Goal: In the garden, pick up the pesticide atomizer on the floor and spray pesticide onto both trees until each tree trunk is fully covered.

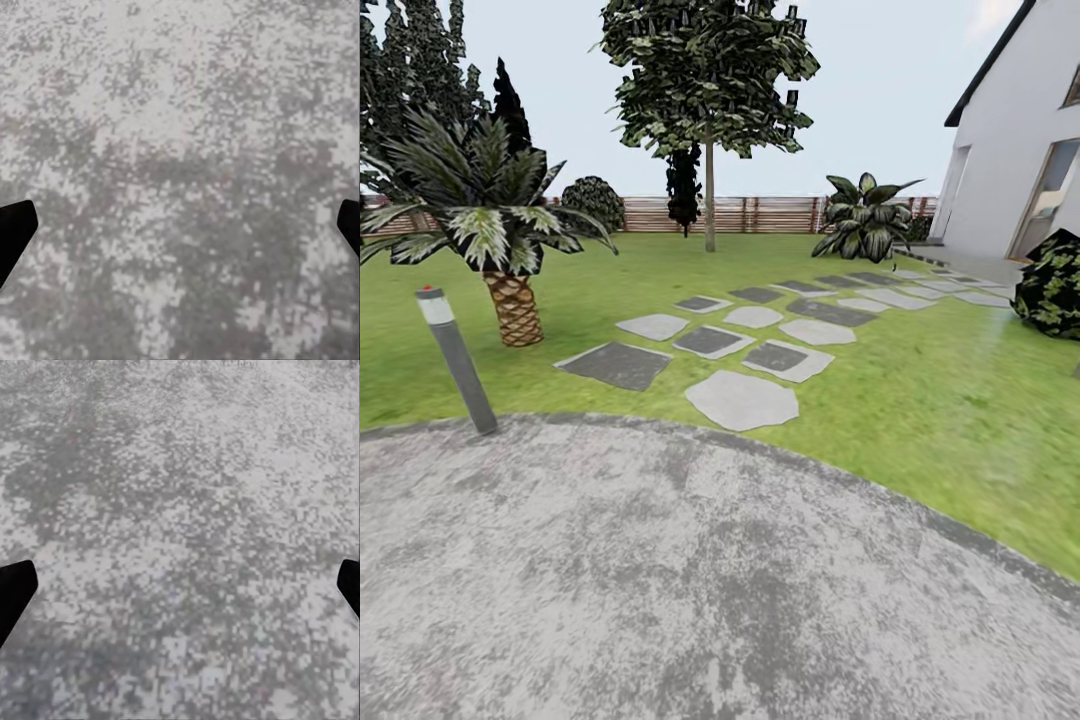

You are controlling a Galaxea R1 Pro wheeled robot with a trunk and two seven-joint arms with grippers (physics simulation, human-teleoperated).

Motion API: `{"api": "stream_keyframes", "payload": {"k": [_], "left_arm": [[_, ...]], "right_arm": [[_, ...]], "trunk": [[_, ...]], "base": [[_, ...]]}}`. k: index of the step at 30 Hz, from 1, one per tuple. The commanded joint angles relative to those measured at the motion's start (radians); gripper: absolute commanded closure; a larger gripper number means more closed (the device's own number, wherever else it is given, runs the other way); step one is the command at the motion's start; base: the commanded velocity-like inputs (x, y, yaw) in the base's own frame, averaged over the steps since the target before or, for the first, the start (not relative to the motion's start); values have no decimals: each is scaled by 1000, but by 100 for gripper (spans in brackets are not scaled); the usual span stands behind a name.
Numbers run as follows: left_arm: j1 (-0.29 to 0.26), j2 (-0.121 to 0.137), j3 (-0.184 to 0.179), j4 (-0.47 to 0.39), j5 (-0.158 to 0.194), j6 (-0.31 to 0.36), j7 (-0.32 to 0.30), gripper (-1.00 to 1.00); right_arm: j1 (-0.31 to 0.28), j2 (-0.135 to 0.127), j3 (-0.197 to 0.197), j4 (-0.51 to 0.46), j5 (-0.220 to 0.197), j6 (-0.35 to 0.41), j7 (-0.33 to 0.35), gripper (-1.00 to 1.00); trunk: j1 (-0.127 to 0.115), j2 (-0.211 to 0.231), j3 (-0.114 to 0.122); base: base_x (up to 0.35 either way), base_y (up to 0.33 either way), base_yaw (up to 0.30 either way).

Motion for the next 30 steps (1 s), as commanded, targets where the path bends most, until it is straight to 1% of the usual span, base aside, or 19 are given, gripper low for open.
{"api": "stream_keyframes", "payload": {"k": [1, 13, 30], "left_arm": [[0, 0, 0, 0, 0, 0, 0, -100], [0, 0, 0, 0, 0, 0, 0, -100], [0, 0, 0, 0, 0, 0, 0, -100]], "right_arm": [[0, 0, 0, 0, 0, 0, 0, -100], [0, 0, 0, 0, 0, 0, 0, -100], [0, 0, 1, 1, 1, 0, 0, -100]], "trunk": [[0, 0, 1], [0, 0, 5], [0, 0, 28]], "base": [[340, 0, 0], [340, 0, 0], [340, 0, 0]]}}
